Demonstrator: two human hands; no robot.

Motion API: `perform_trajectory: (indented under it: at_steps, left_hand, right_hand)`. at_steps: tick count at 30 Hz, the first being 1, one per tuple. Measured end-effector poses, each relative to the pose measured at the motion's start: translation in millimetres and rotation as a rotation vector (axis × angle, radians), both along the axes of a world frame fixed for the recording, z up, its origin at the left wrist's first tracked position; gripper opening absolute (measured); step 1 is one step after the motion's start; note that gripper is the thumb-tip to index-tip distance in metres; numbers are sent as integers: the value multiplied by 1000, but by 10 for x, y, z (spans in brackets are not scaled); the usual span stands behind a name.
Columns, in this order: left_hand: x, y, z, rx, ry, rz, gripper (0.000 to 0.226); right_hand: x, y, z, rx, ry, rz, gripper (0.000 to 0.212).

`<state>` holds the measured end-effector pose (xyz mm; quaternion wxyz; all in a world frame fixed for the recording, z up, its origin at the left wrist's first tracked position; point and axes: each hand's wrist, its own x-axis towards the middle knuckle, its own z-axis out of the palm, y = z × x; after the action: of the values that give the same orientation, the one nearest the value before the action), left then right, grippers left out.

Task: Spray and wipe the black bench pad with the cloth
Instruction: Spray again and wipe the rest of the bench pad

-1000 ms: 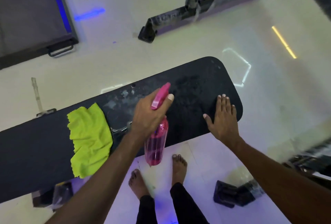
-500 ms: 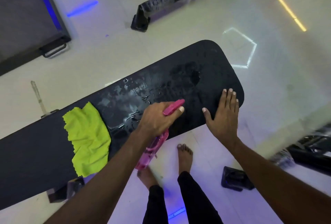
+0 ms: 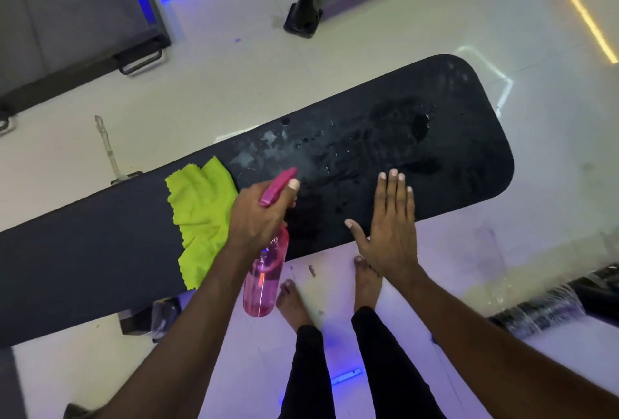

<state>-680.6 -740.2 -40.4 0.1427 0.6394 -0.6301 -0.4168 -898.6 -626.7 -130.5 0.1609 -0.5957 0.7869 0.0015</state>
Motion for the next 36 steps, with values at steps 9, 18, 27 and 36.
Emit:
perform_trajectory:
  at_steps: [9,18,27,36]
  left_hand:
    - [484,379,69,10,-117,-186,60]
    - [1259,664,103,-70,15,157,63]
    - [2119,404,503,-552,139,663,40]
    - [2460,11,686,-672,133,678,42]
  right_hand:
    - [420,-130,119,69,30,73,103]
    - [1077,-68,142,50,0,135,94]
    - [1993,-267,362,16,-59,295,77]
    - [2601,-272,267,135,53,595,84]
